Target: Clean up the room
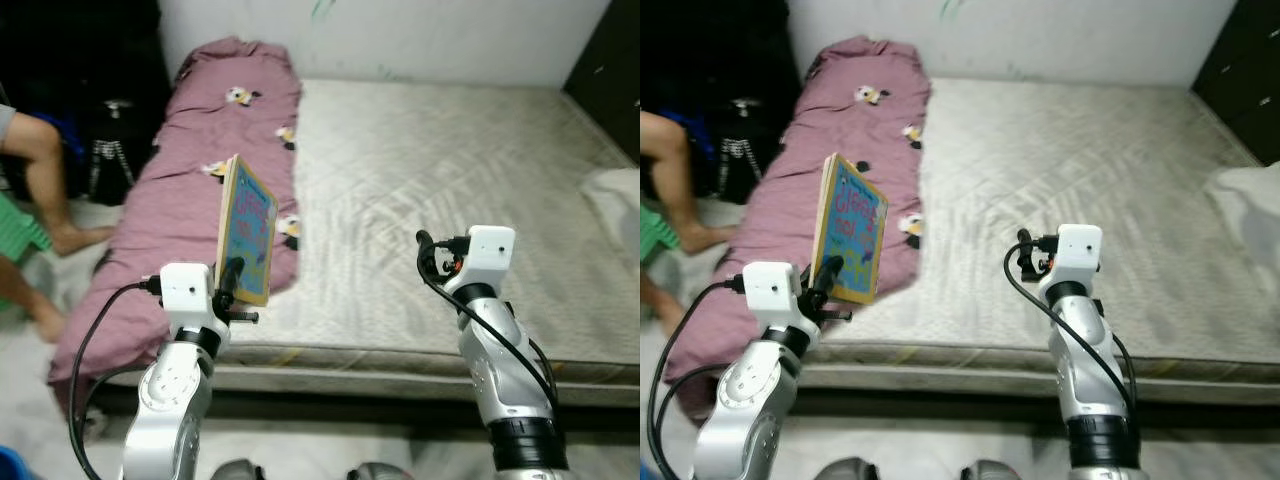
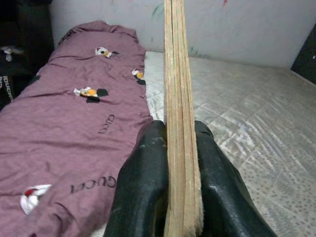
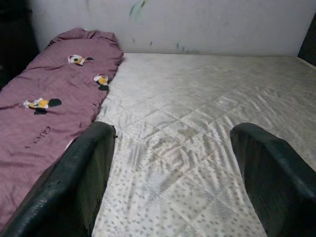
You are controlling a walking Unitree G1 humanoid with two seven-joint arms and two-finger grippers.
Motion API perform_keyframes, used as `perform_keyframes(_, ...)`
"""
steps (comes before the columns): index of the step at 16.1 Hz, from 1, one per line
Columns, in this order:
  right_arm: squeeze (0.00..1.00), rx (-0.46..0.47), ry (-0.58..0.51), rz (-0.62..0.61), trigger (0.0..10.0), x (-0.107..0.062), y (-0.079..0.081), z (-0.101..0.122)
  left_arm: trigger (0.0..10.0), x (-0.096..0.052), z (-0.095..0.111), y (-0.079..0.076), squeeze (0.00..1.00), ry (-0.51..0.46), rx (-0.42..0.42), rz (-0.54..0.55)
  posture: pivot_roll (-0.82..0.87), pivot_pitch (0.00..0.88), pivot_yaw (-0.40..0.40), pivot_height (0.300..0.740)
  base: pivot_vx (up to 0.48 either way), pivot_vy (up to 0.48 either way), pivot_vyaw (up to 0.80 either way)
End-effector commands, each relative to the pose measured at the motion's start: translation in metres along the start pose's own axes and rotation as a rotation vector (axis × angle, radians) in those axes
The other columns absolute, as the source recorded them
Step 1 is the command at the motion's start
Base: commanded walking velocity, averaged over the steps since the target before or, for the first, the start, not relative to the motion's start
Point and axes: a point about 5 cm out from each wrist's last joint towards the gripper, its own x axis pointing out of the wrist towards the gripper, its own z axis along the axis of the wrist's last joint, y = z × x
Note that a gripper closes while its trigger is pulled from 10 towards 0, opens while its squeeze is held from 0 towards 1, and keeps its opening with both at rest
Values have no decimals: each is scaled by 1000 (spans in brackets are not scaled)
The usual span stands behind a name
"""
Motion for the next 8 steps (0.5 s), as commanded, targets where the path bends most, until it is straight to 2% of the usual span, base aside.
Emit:
perform_keyframes(1, 0, -11, -16, 9, 10000, 1, 3, 5, 10000, 2, 11, 3, 0, -50, 7, 7, -44, 0, -14, 740, 0, -375, 0)
perform_keyframes(6, 0, -13, -15, 10, 10000, 2, 2, 5, 10000, 3, 12, 2, 0, -52, 5, 6, -44, 0, -15, 740, 0, -373, 0)
perform_keyframes(8, 0, -14, -15, 10, 10000, 2, 2, 5, 10000, 3, 13, 1, 0, -65, -11, 8, -45, 0, -16, 740, 0, 0, 0)
